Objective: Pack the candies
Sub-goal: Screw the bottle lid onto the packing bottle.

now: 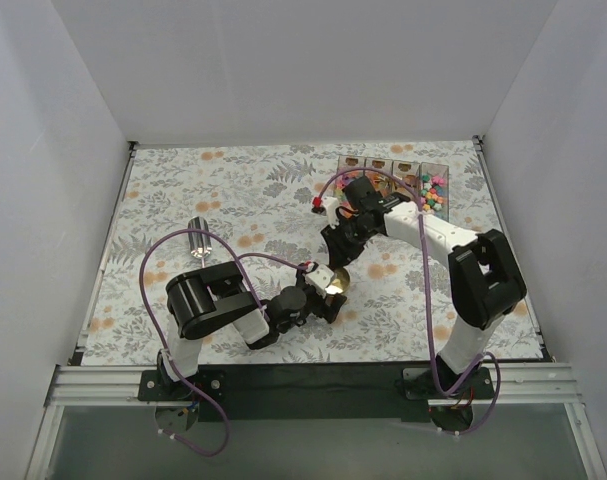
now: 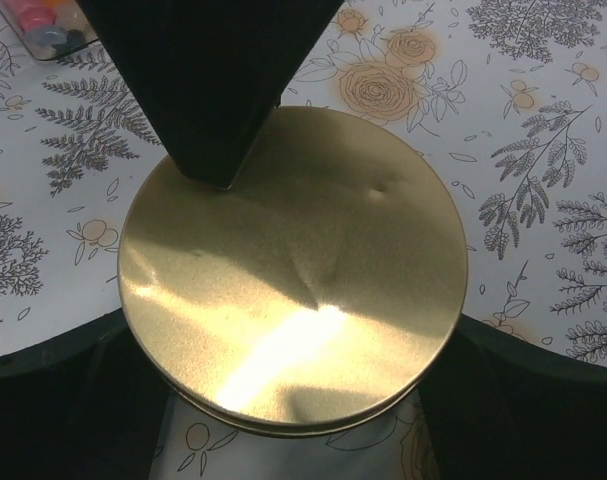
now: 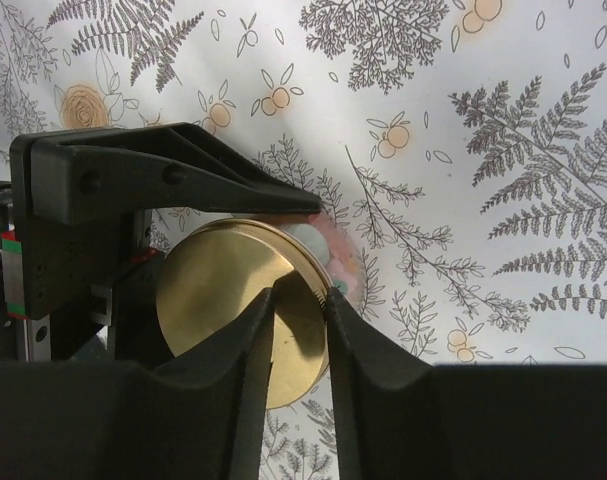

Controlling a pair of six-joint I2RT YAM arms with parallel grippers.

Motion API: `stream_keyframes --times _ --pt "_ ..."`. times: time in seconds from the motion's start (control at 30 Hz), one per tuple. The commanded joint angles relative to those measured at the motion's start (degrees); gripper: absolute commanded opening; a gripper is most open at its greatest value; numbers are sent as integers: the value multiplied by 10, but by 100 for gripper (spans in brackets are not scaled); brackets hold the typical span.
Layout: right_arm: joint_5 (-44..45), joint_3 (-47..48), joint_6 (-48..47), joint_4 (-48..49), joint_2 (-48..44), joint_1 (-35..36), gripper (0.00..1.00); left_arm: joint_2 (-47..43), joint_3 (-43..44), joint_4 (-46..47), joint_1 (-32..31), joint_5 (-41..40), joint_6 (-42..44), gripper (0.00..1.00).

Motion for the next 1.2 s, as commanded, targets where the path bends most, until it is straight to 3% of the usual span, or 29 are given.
stream_keyframes --times 0.0,0.23,0.43,0.6,0.8,1.07,1.17 --pt "-13 -39 -11 -32 -29 7 31 41 -15 -179 5 0 -36 80" --pt "14 -163 54 -18 -122 16 19 46 -4 -194 5 -19 -46 80" --pt "26 -283 188 52 -215 50 20 49 -6 -198 5 -27 -52 80" --pt "81 -317 249 65 -278 49 20 43 -18 -189 5 -23 -53 80" --pt "103 -250 213 50 -274 7 23 43 -34 -171 5 -9 -54 80" --pt "53 -76 84 31 -142 -23 45 36 -39 -169 5 -3 -43 80" --pt "9 -22 48 15 -83 -23 46 38 -33 -176 5 -3 -43 80"
